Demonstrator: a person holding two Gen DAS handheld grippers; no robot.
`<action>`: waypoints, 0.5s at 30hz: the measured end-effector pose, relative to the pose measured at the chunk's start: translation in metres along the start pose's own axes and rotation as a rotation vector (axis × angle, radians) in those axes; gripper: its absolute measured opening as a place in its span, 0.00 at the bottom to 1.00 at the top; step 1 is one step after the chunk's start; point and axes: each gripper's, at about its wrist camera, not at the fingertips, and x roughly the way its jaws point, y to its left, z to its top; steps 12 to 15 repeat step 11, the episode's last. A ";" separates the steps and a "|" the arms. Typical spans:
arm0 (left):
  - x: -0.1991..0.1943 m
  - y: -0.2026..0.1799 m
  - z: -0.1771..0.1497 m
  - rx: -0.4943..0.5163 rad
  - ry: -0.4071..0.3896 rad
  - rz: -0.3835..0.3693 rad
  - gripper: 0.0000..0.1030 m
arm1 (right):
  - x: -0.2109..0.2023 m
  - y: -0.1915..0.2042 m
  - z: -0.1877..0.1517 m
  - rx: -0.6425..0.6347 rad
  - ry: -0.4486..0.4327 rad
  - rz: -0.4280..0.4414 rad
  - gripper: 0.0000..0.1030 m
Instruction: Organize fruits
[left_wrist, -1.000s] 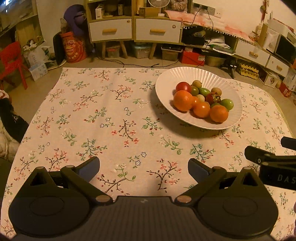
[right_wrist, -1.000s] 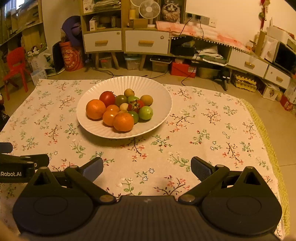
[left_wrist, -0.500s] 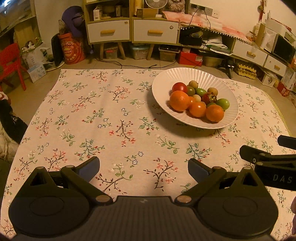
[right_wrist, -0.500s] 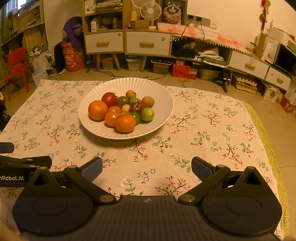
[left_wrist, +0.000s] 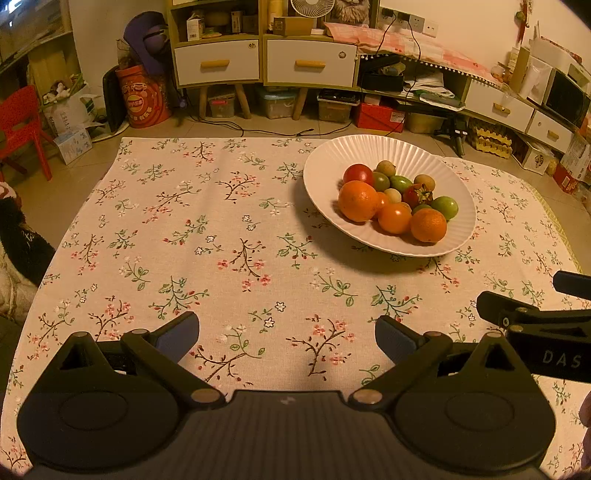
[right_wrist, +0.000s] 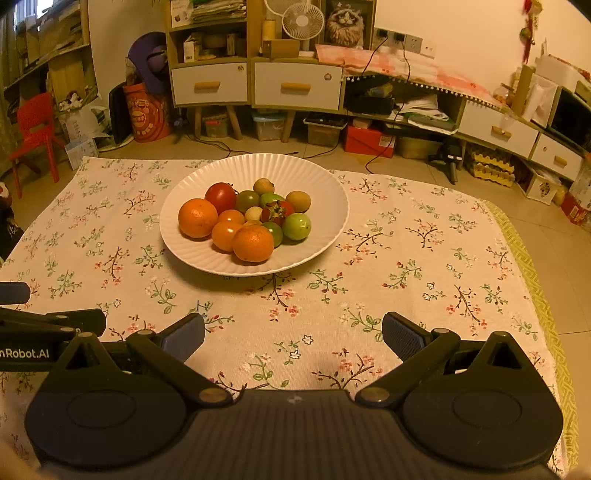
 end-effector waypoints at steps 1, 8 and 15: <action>0.000 0.000 0.000 0.000 -0.001 0.000 0.92 | 0.000 0.000 0.000 0.000 0.000 0.000 0.99; 0.002 0.000 -0.008 0.014 -0.012 0.009 0.92 | 0.006 0.000 -0.009 -0.017 0.005 -0.017 1.00; 0.006 0.001 -0.013 0.023 -0.003 0.001 0.92 | 0.011 0.000 -0.016 -0.017 0.028 -0.027 1.00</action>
